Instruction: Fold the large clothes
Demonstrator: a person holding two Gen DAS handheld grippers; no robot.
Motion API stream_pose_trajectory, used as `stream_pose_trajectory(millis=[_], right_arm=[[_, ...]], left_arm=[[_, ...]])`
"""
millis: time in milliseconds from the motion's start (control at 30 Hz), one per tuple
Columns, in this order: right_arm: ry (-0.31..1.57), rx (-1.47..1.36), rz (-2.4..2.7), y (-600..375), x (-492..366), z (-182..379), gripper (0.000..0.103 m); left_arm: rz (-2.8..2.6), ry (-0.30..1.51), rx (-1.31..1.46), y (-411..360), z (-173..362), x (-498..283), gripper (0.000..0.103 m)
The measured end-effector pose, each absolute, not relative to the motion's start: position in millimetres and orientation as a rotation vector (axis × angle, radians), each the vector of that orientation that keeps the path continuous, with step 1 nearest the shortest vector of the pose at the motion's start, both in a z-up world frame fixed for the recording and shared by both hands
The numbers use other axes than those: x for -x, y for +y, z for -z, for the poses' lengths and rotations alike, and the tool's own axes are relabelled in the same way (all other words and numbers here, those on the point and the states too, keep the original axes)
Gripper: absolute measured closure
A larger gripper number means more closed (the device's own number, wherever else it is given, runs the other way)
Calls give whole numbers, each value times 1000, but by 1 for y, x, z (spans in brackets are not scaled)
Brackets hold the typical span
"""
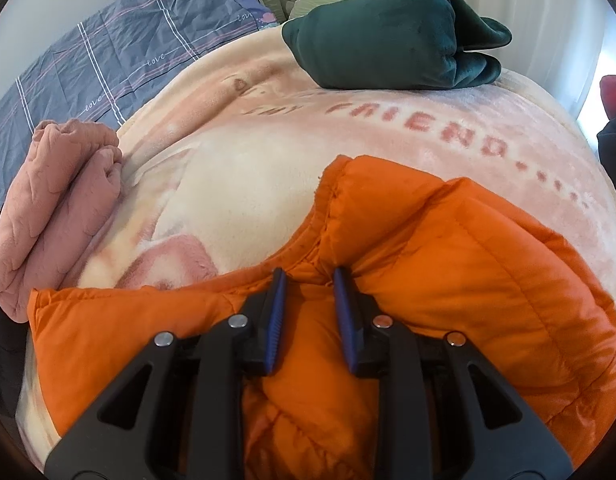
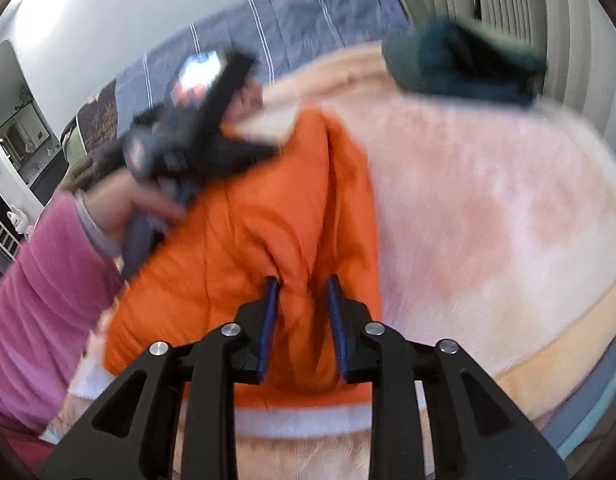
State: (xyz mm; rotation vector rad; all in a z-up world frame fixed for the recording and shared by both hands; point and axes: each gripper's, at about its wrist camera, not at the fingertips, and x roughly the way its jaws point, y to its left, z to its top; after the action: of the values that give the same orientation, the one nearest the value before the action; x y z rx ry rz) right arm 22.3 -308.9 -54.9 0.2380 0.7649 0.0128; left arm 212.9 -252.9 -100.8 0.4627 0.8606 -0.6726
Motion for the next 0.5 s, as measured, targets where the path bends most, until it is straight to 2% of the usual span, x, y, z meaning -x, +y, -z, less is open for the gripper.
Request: stream_pose_trajectory(millis=[200, 300, 400, 500], right_arm=[[644, -253, -98, -306, -59, 36, 76], [728, -182, -28, -306, -86, 72, 77], [767, -281, -58, -322, -96, 118, 78], [767, -282, -30, -321, -94, 120, 78]], left_arm=[[678, 862, -450, -253, 99, -212, 78], [686, 867, -436, -251, 99, -213, 78], [703, 888, -391, -247, 98, -219, 78], [713, 893, -381, -247, 100, -220, 78]])
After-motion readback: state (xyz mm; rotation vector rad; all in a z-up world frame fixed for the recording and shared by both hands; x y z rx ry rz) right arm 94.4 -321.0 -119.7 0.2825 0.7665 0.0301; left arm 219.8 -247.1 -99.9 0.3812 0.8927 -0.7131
